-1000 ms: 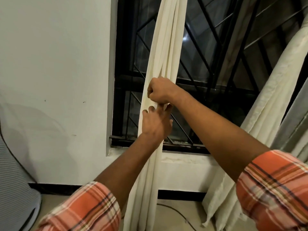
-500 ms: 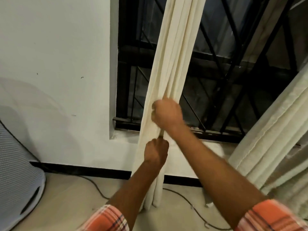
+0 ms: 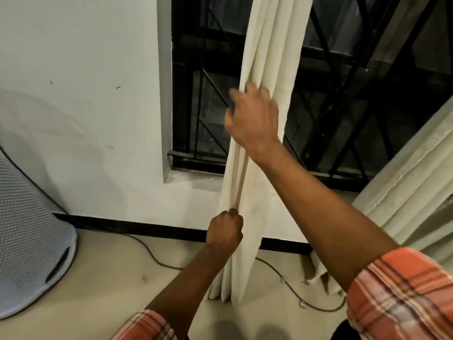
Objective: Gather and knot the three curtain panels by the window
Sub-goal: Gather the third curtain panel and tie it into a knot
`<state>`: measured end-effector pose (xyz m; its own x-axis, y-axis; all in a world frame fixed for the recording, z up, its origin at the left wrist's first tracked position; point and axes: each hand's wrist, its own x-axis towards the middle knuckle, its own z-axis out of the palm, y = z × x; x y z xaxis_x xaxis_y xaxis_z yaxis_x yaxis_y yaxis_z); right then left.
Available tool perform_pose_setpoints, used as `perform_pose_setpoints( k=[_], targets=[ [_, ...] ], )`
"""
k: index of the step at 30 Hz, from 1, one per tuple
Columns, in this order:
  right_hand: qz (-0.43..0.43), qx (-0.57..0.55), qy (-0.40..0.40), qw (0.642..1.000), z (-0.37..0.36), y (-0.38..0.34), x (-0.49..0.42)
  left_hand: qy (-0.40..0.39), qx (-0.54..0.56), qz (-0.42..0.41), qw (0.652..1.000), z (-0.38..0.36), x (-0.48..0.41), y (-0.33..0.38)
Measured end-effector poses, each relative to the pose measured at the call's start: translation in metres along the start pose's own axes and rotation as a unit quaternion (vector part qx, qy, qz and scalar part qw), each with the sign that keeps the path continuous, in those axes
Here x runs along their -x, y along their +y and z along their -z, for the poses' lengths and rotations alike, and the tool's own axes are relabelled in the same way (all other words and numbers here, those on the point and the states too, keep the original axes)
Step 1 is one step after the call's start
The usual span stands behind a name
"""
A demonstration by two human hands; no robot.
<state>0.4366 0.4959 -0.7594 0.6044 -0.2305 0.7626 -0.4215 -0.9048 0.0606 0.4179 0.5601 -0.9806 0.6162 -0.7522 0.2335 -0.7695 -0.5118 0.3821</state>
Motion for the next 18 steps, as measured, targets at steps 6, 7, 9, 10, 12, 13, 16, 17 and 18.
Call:
perform_pose_setpoints(
  k=[6, 7, 9, 10, 12, 13, 16, 17, 18],
  targets=[
    [-0.102, -0.067, -0.350, 0.929, -0.072, -0.003, 0.149, 0.009, 0.008, -0.009, 1.000, -0.025, 0.003, -0.014],
    [-0.099, -0.081, -0.360, 0.924, -0.076, -0.005, 0.160, 0.016, 0.023, -0.012, 1.000, -0.034, 0.008, -0.017],
    [-0.066, -0.088, -0.363, 0.925, -0.078, -0.009, 0.160, 0.017, 0.035, 0.003, 0.999, -0.037, 0.021, -0.012],
    [-0.048, -0.084, -0.364, 0.926, -0.075, -0.009, 0.155, 0.013, 0.042, -0.020, 0.999, -0.038, 0.022, -0.009],
    [-0.022, -0.083, -0.363, 0.928, -0.070, -0.007, 0.144, 0.010, 0.017, -0.054, 0.998, -0.040, 0.015, -0.001],
    [-0.018, -0.082, -0.364, 0.928, -0.067, -0.003, 0.138, -0.007, -0.009, -0.055, 0.998, -0.036, 0.009, 0.003],
    [-0.008, -0.074, -0.352, 0.933, -0.059, 0.005, 0.125, -0.010, -0.133, 0.005, 0.991, -0.026, -0.002, 0.015],
    [-0.008, -0.069, -0.343, 0.937, -0.057, 0.006, 0.121, -0.015, -0.181, 0.018, 0.983, -0.024, -0.004, 0.017],
    [-0.009, -0.066, -0.331, 0.941, -0.056, 0.008, 0.119, -0.021, -0.192, 0.014, 0.981, -0.029, -0.009, 0.016]
  ],
)
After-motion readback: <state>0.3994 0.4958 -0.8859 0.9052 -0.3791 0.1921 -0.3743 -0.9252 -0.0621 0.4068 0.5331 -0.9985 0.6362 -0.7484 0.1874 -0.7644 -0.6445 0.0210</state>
